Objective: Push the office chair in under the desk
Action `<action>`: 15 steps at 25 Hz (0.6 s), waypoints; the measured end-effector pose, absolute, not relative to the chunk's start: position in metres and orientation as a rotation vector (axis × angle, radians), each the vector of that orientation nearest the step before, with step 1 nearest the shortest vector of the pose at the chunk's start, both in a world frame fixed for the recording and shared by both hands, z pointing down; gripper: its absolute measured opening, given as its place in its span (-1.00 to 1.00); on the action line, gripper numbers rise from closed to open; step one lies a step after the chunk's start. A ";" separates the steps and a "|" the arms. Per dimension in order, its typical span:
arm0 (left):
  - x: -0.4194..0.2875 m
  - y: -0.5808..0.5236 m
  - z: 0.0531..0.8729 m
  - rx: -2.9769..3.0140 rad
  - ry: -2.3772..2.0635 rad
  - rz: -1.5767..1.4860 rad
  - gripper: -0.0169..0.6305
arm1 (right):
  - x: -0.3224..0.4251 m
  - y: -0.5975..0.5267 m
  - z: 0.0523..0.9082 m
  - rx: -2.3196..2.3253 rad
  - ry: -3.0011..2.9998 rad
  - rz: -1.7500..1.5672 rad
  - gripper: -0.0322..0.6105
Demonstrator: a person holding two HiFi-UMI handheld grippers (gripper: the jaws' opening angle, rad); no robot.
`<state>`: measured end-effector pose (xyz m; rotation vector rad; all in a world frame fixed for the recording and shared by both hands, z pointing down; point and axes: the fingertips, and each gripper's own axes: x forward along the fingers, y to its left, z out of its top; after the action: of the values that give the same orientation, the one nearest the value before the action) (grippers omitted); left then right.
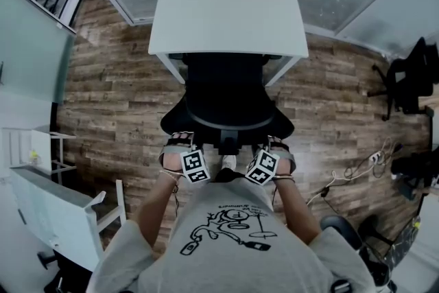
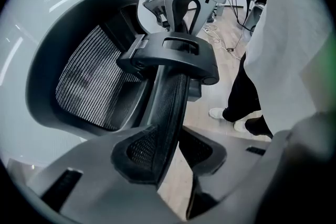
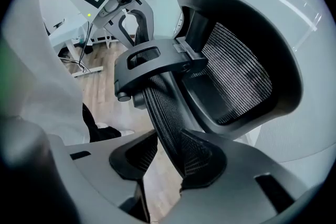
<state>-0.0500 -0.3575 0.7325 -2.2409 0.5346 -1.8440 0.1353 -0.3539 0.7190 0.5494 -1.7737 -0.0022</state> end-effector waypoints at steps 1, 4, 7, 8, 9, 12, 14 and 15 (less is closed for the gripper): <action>-0.051 -0.360 0.733 -2.239 0.536 -1.847 -0.55 | 0.135 -0.356 0.719 0.549 -1.775 -0.003 -0.44; -0.052 -0.368 0.733 -2.233 0.545 -1.853 -0.55 | 0.133 -0.365 0.719 0.550 -1.774 -0.012 -0.44; -0.054 -0.375 0.733 -2.226 0.551 -1.861 -0.55 | 0.133 -0.371 0.720 0.546 -1.771 -0.015 -0.44; -0.055 -0.377 0.733 -2.225 0.554 -1.862 -0.55 | 0.133 -0.373 0.721 0.545 -1.771 -0.014 -0.44; -0.056 -0.378 0.733 -2.223 0.559 -1.863 -0.55 | 0.132 -0.375 0.720 0.545 -1.772 -0.013 -0.44; -0.061 -0.383 0.733 -2.217 0.580 -1.865 -0.55 | 0.127 -0.378 0.721 0.544 -1.774 -0.015 -0.44; -0.064 -0.386 0.734 -2.212 0.593 -1.865 -0.55 | 0.123 -0.381 0.720 0.546 -1.780 -0.021 -0.44; -0.066 -0.388 0.734 -2.208 0.602 -1.866 -0.55 | 0.121 -0.382 0.720 0.549 -1.784 -0.022 -0.44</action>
<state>-0.0658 -0.3877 0.7343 -2.2081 0.6017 -1.8664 0.1211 -0.3824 0.7197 0.5486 -1.7839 -0.0224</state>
